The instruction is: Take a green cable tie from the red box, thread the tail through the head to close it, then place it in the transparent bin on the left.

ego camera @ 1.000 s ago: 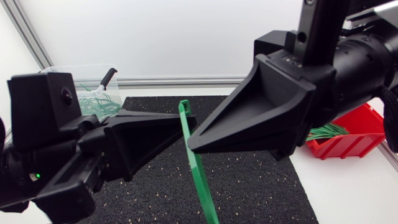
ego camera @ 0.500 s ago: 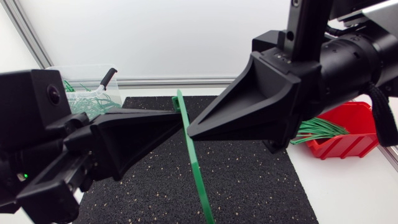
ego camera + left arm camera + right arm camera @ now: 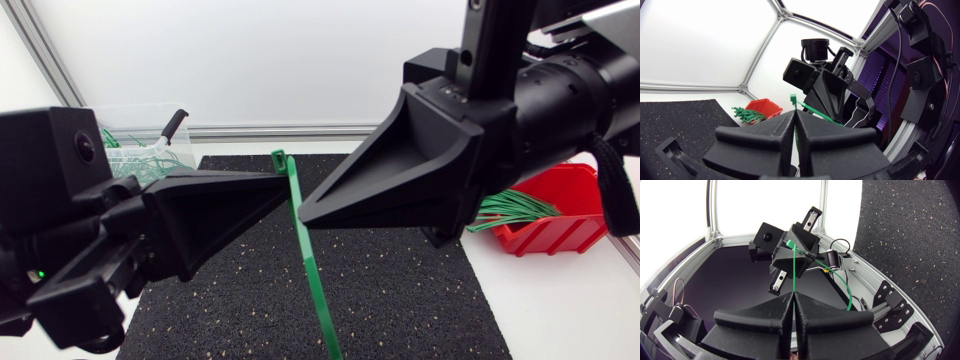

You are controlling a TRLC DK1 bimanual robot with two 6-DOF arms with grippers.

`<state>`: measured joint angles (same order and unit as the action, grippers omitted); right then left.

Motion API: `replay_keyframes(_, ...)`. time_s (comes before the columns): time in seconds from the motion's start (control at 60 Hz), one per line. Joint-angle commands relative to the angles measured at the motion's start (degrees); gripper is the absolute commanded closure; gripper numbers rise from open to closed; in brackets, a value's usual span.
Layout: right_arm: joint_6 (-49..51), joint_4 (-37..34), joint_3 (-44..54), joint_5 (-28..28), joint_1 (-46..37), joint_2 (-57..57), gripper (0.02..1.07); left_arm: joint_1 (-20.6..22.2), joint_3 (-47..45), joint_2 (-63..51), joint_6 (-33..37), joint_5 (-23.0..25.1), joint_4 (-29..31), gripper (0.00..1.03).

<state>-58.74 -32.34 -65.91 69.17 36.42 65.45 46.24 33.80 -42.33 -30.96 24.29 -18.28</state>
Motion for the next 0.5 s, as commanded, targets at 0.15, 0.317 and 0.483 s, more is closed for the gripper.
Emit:
replay_keyframes(0.15,-1.11,0.87,0.43,0.27,0.93,0.20,1.01,-1.41,0.12,-1.80,0.73,1.28,-1.23,0.99)
replay_keyframes(0.317,-1.11,1.05,0.52,0.27,1.02,0.38,1.01,-1.33,0.12,-2.15,0.73,1.46,-1.40,0.99)
replay_keyframes(0.483,-1.03,1.58,1.13,0.27,1.02,1.52,1.01,-1.06,0.48,-2.06,0.73,1.63,-1.49,0.99)
